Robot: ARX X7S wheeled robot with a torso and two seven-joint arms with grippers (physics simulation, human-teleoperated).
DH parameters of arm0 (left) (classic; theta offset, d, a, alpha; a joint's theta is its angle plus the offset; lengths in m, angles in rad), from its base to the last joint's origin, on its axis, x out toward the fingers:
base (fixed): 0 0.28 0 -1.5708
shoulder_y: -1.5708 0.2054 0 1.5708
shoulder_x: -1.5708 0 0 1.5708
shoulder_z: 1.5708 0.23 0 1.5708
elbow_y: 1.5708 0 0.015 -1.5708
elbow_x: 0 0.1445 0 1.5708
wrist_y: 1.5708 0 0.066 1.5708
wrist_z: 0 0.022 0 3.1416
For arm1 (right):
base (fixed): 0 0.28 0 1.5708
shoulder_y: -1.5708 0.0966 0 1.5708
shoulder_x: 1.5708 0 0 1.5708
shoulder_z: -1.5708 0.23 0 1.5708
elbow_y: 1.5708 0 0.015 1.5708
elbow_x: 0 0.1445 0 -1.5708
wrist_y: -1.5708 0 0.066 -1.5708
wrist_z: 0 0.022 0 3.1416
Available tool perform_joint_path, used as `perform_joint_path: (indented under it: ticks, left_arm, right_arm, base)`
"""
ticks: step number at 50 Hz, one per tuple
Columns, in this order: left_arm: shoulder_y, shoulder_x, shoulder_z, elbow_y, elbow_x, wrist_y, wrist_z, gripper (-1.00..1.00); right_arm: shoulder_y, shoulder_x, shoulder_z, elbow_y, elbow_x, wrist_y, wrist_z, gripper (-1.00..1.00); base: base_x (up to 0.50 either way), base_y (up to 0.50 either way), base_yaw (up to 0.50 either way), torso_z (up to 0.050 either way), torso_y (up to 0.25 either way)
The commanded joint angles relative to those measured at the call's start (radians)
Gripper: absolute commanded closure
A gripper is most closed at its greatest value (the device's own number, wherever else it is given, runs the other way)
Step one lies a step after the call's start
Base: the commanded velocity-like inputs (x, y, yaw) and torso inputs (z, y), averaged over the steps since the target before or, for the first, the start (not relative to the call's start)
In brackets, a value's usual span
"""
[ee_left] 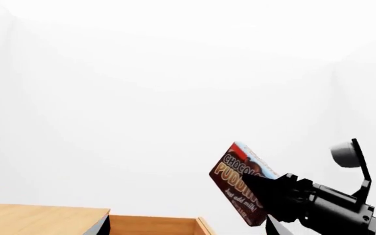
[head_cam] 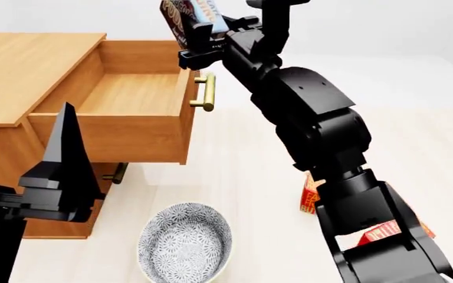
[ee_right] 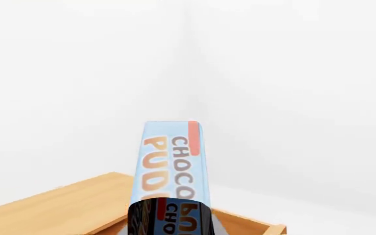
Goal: Put the chocolate pudding in the top drawer of the cabinet and close it.
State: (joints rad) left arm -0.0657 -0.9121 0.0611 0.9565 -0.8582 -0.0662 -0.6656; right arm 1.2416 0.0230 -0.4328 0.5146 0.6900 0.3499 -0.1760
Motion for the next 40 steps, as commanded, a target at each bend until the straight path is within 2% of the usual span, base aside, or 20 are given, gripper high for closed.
perform_joint_path:
  ticks: [1, 14, 22, 27, 33, 40]
  left_arm:
    - [0.007, -0.003, -0.005, -0.007, -0.003, 0.013, 0.005, -1.0]
    - [0.027, -0.008, -0.014, -0.018, -0.001, 0.032, 0.012, -1.0]
    - [0.035, -0.01, -0.016, -0.018, 0.001, 0.037, 0.011, -1.0]
    - [0.038, -0.009, -0.014, -0.019, 0.003, 0.04, 0.012, -1.0]
    - [0.036, -0.008, -0.011, -0.021, 0.005, 0.042, 0.013, -1.0]
    - [0.033, -0.005, -0.007, -0.026, 0.007, 0.046, 0.016, -1.0]
  right_arm:
    - [0.089, -0.021, -0.147, 0.192, 0.19, -0.131, -0.02, 1.0]
    - [0.164, -0.022, -0.407, 0.303, 0.437, -0.251, -0.018, 1.0]
    - [0.269, -0.023, -0.837, 0.42, 0.808, -0.433, -0.037, 1.0]
    - [0.306, -0.023, -1.015, 0.42, 0.956, -0.497, -0.036, 1.0]
    - [0.324, -0.023, -1.115, 0.406, 1.029, -0.528, -0.032, 1.0]
    - [0.324, -0.023, -1.148, 0.404, 1.038, -0.534, -0.03, 1.0]
  base:
    - [0.0, 0.0, 0.0, 0.0, 0.0]
    - [0.0, 0.0, 0.0, 0.0, 0.0]
    - [0.0, 0.0, 0.0, 0.0, 0.0]
    - [0.0, 0.0, 0.0, 0.0, 0.0]
    - [0.0, 0.0, 0.0, 0.0, 0.0]
    - [0.0, 0.0, 0.0, 0.0, 0.0]
